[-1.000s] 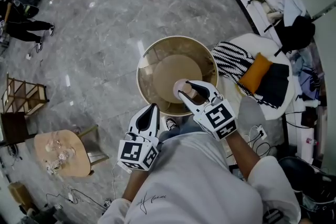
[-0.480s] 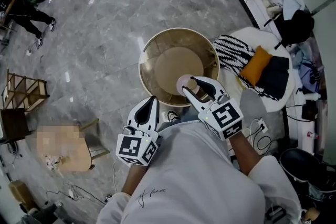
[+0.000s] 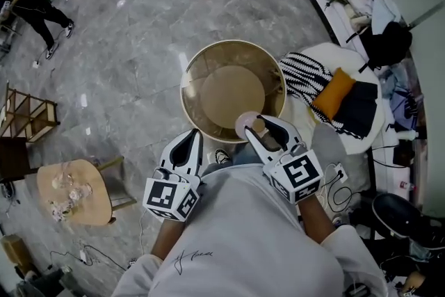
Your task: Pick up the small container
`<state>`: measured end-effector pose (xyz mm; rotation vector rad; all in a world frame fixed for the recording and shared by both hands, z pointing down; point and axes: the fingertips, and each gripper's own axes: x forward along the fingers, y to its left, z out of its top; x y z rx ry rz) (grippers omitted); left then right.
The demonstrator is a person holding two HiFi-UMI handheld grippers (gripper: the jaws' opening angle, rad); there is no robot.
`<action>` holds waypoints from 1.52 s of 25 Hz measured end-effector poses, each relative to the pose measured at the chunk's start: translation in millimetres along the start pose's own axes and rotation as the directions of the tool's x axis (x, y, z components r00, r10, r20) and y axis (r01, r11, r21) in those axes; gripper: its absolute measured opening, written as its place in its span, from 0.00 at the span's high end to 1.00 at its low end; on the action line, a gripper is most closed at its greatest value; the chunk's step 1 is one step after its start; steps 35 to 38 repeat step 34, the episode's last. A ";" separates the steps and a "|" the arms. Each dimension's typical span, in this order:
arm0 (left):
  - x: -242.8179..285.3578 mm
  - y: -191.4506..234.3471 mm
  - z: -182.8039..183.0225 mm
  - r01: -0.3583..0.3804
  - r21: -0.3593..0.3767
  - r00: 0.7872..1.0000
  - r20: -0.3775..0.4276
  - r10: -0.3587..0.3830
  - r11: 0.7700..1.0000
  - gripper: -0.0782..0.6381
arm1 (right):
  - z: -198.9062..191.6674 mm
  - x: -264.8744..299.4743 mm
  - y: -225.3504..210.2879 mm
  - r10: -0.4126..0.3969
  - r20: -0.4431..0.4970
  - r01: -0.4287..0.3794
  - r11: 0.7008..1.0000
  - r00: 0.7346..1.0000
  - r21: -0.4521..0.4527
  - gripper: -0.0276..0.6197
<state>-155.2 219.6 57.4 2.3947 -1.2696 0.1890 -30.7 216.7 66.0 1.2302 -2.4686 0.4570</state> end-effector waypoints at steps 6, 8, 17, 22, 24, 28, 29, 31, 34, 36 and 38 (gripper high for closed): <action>-6.5 -8.8 -3.2 0.024 0.014 1.000 0.003 -0.024 1.000 0.87 | -7.8 -10.0 13.9 0.006 -0.017 -0.006 1.000 1.000 0.005 0.73; -7.5 -12.2 -7.7 0.034 0.013 0.999 -0.009 -0.034 0.999 0.87 | -10.0 -13.4 15.2 0.000 -0.009 0.000 1.000 1.000 0.014 0.73; -6.0 -20.8 -9.2 0.027 0.015 1.000 -0.009 -0.026 1.000 0.87 | -17.2 -21.1 12.1 0.002 -0.024 -0.001 1.000 1.000 0.011 0.73; -6.9 -24.4 -11.2 0.031 0.012 0.999 -0.009 -0.031 0.999 0.87 | -15.0 -22.9 10.7 -0.002 -0.003 0.002 1.000 1.000 0.024 0.73; -7.2 -25.7 -12.5 0.034 0.016 0.999 -0.013 -0.034 0.999 0.87 | -14.7 -23.6 10.3 -0.003 0.003 0.003 1.000 1.000 0.029 0.73; -8.0 -26.9 -10.8 0.056 0.001 0.998 -0.008 -0.056 0.998 0.87 | -12.1 -23.9 12.7 -0.008 0.019 0.007 0.999 1.000 0.034 0.73; -7.7 -27.8 -9.8 0.060 -0.002 0.998 -0.005 -0.060 0.998 0.87 | -11.9 -24.5 12.5 -0.010 0.023 0.009 0.999 1.000 0.036 0.73; -7.0 -30.1 -8.4 0.064 0.001 0.998 -0.001 -0.064 0.998 0.87 | -12.1 -26.1 11.5 -0.012 0.029 0.011 0.999 0.999 0.040 0.73; -5.8 -33.5 -7.5 0.071 0.010 0.997 0.001 -0.071 0.997 0.87 | -12.3 -28.6 10.2 -0.011 0.037 0.009 0.999 0.999 0.040 0.73; -5.8 -33.5 -7.5 0.071 0.010 0.997 0.001 -0.071 0.997 0.87 | -12.3 -28.6 10.2 -0.011 0.037 0.009 0.999 0.999 0.040 0.73; -5.8 -33.5 -7.5 0.071 0.010 0.997 0.001 -0.071 0.997 0.87 | -12.3 -28.6 10.2 -0.011 0.037 0.009 0.999 0.999 0.040 0.73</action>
